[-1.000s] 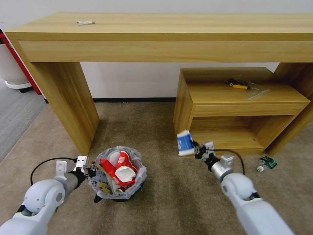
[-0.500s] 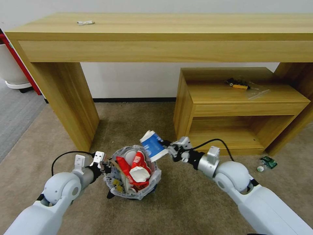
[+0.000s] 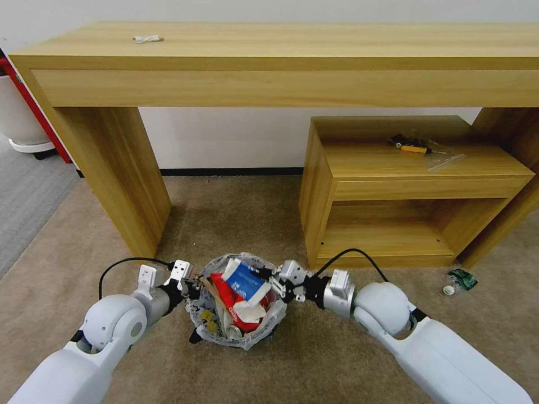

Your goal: Pick up the trash bin and place the garbage on the floor into it.

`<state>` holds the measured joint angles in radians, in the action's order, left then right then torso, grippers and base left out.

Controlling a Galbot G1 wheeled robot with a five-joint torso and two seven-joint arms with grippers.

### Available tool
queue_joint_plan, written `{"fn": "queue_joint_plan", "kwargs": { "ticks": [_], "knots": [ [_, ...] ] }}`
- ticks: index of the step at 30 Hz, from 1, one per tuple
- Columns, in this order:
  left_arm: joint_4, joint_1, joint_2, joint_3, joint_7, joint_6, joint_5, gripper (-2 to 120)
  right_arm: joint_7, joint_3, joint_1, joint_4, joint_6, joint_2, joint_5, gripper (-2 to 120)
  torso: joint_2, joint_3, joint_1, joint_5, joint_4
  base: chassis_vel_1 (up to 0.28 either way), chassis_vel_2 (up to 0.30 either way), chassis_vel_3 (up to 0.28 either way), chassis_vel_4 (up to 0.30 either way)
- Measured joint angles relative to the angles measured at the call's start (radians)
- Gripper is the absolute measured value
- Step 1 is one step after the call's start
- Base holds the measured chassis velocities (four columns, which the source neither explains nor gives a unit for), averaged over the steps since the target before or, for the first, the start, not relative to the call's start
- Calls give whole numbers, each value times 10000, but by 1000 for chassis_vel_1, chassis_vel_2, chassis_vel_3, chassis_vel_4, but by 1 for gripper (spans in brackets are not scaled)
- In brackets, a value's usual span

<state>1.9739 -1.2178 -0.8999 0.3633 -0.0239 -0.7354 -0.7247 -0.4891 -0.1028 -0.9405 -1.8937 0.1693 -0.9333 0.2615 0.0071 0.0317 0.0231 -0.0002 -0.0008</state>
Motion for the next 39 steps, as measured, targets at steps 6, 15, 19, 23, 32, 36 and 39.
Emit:
{"fn": "queue_joint_plan", "kwargs": {
  "ticks": [6, 15, 19, 23, 32, 36, 39],
  "knots": [
    [79, 15, 0, -54, 92, 0, -85, 0, 156, -363, -21, 223, -24, -261, -293, 0, 1, -1, 0, 0, 1, 0, 0, 0, 0],
    [177, -186, 10, 218, 93, 0, -127, 0, 1088, -682, -23, 359, 25, -441, -377, 28, 1, 0, 0, 0, 1, 0, 0, 0, 0],
    [215, -327, 88, 398, 75, 0, -177, 0, 1035, -476, -25, 205, -127, -424, -346, 41, 1, -1, 0, -1, 1, 0, 0, 0, 0],
    [218, -469, 99, 569, 60, 0, -185, 0, 1292, -252, -92, -181, -134, -400, -22, 56, 0, -1, 0, 0, 1, 0, 0, 0, 0],
    [67, -925, -122, 1242, 55, 0, -154, 0, 3173, 1244, -871, -645, -111, -402, 902, 89, 1, -1, 0, 0, 2, 0, 0, 0, 0],
    [43, -1179, -284, 1502, -15, 1, 26, 0, 3249, 2768, -1794, -243, -355, -557, 756, 100, 1, -2, 0, 1, 2, 0, 0, 0, 0],
    [37, -1295, -413, 1575, -72, 0, 153, 0, 3325, 3821, -2677, 162, -545, -772, 543, 100, 1, -1, 0, 3, -1, 0, 0, 0, 0]
  ]
}}
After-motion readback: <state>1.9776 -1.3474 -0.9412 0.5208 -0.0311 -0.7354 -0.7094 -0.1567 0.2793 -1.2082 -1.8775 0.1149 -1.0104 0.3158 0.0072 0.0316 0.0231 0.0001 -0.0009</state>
